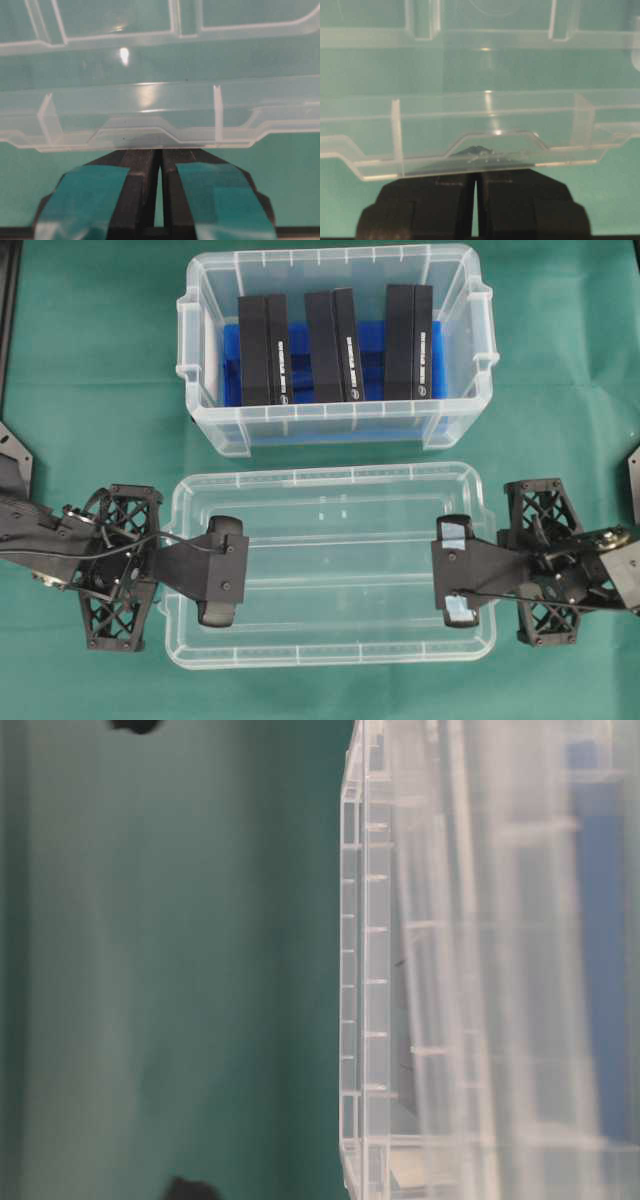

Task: Clamp the lid of the box with both arms, then lift and open it.
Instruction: 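Lower the lid onto the table in front of the box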

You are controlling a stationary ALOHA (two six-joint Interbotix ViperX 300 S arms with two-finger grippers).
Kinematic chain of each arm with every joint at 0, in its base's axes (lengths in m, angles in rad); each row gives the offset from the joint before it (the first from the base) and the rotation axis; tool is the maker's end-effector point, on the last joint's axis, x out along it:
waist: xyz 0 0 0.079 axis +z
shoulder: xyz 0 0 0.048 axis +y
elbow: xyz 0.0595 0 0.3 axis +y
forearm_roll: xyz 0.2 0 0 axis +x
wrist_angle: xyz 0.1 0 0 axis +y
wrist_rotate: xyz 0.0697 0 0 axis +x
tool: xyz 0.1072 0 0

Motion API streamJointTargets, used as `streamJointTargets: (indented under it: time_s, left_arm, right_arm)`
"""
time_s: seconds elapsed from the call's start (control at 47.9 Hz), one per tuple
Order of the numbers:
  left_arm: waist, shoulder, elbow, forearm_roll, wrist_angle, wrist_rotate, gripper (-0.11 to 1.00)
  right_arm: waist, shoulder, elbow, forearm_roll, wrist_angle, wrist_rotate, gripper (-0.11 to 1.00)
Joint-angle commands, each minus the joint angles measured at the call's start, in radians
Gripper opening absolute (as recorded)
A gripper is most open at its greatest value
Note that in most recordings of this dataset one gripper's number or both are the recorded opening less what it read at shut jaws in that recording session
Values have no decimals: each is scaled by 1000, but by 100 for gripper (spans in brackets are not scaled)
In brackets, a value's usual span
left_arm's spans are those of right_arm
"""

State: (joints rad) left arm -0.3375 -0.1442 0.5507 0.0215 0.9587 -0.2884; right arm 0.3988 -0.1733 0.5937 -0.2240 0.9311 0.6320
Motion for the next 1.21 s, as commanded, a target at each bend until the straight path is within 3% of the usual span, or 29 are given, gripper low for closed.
streamJointTargets:
  time_s: [0.0,0.355,0.668,0.939,1.189]
  left_arm:
    - [21,-5,-23,18,-130,-3,1]
    - [21,48,71,17,-288,-51,1]
    - [21,78,92,17,-325,-52,1]
    - [9,71,100,11,-316,-54,1]
    - [-41,21,176,8,-307,-95,1]
  right_arm:
    - [-21,6,-5,-41,-129,38,0]
    - [-21,67,80,-41,-245,84,0]
    - [-23,133,89,-41,-328,86,0]
    - [-21,117,101,-34,-319,87,0]
    - [-3,34,173,-31,-256,107,0]
